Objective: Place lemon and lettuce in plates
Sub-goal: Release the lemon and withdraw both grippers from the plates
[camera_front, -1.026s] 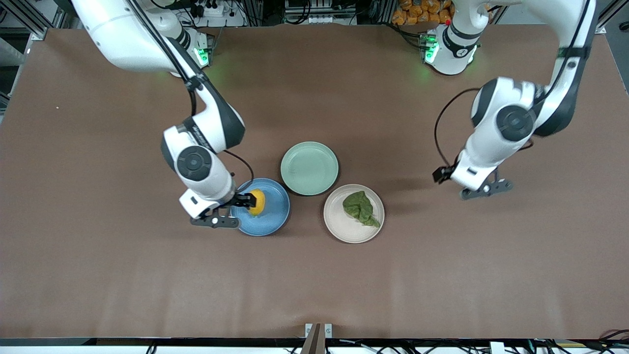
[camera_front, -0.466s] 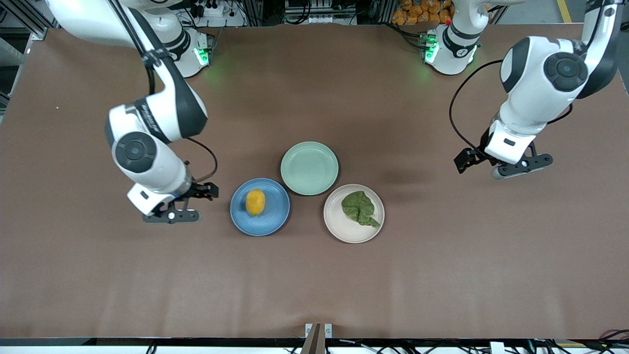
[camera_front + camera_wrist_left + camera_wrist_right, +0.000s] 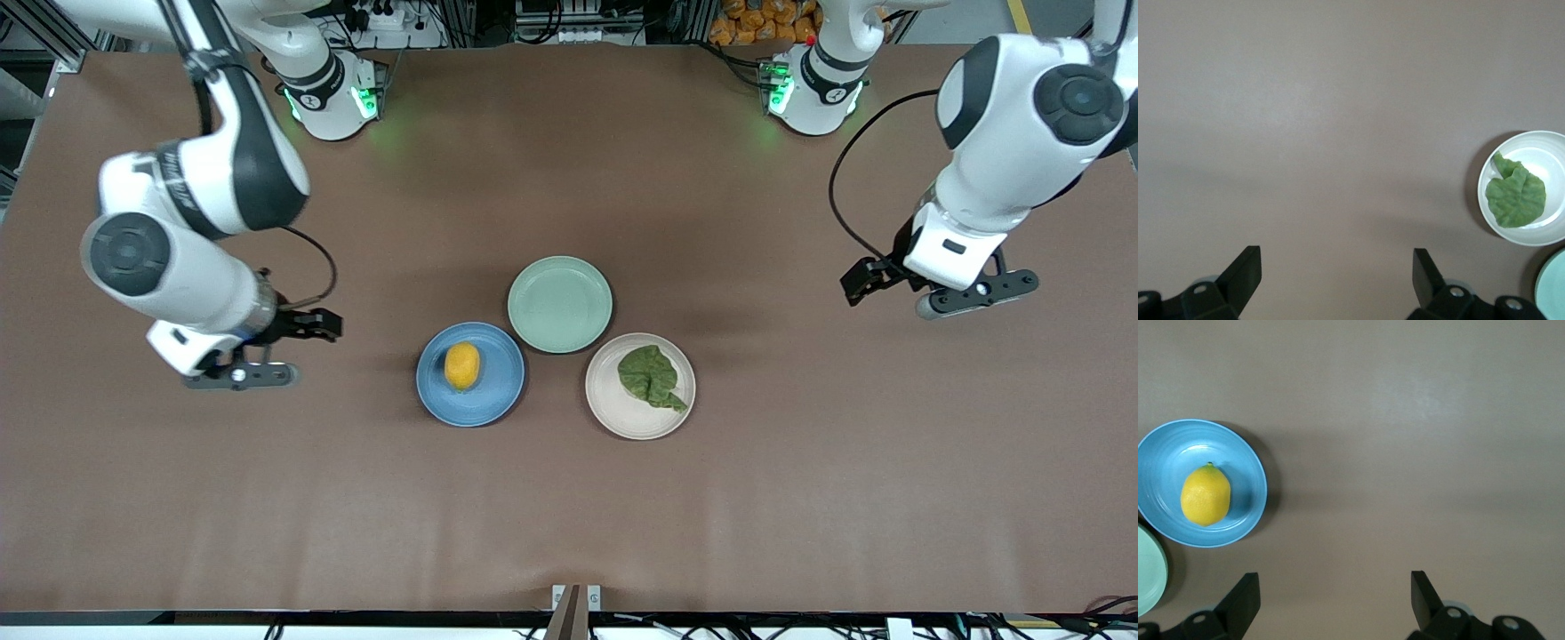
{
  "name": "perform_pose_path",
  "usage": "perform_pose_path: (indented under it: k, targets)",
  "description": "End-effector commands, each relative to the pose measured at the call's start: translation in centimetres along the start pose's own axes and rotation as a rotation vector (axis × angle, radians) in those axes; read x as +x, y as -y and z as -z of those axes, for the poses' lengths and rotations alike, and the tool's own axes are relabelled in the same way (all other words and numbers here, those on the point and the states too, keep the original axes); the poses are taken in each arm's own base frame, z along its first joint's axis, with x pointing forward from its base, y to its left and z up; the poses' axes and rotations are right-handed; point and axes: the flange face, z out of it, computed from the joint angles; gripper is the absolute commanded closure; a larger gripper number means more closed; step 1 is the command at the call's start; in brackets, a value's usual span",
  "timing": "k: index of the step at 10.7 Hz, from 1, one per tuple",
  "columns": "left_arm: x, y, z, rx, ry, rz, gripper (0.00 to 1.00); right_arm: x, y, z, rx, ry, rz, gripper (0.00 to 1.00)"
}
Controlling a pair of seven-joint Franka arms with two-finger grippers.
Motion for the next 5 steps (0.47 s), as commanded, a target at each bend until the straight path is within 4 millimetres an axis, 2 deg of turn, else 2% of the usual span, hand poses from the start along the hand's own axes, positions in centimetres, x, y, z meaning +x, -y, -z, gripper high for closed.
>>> perform_pose_path:
  k: [1,4,5]
  targets:
    - [0.3,0.6,3.7,-0.013,0.046,-0.084,0.0,-1.6,-2.7,2.5,0.013,0.004,-0.028,0.0]
    - [0.4,1.0,7.9,-0.006,0.07,-0.091,0.0,-2.8,-6.7,4.5,0.003,0.03,-0.097,0.0]
    - [0.5,0.9,9.1,-0.006,0.075,-0.093,0.0,-3.2,-7.5,5.5,0.002,0.03,-0.114,0.0]
